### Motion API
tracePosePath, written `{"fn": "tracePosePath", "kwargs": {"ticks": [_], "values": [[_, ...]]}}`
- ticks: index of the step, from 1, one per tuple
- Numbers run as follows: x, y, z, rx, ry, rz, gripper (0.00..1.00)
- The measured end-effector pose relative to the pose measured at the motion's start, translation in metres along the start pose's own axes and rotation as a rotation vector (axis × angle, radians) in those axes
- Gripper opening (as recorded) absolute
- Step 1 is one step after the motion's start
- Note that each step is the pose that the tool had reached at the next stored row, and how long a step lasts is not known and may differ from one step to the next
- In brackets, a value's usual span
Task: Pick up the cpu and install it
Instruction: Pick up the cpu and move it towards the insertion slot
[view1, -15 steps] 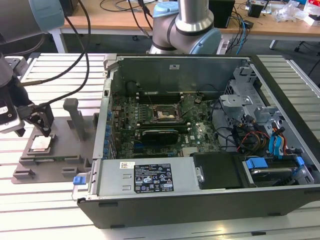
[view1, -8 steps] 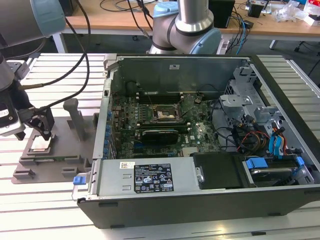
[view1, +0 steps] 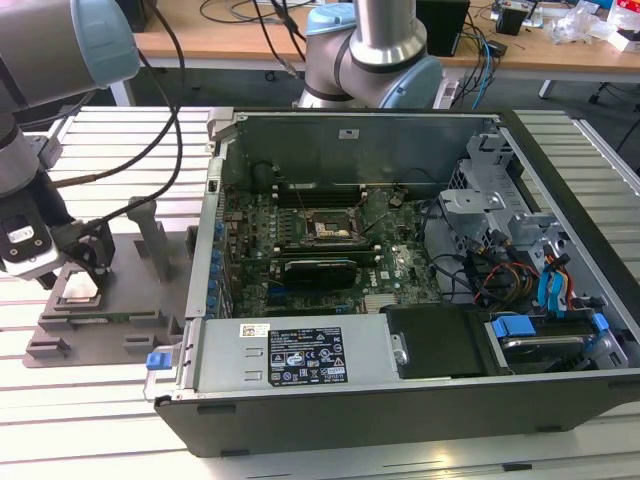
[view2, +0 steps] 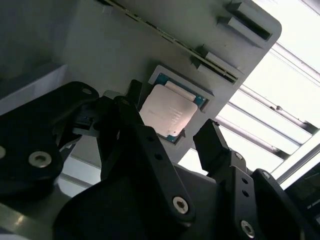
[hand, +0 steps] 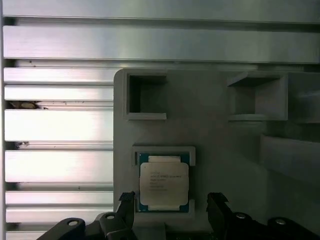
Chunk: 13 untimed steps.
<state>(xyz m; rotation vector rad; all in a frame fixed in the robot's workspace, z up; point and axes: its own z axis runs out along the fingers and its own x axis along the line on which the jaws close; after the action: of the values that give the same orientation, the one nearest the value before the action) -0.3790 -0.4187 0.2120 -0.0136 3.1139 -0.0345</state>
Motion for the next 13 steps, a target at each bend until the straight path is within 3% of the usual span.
{"fn": "tracePosePath", "kwargs": {"ticks": [13], "values": [[0.0002, 0.0031, 0.0181, 0.0002, 0.0003, 0.000, 0.69]]}}
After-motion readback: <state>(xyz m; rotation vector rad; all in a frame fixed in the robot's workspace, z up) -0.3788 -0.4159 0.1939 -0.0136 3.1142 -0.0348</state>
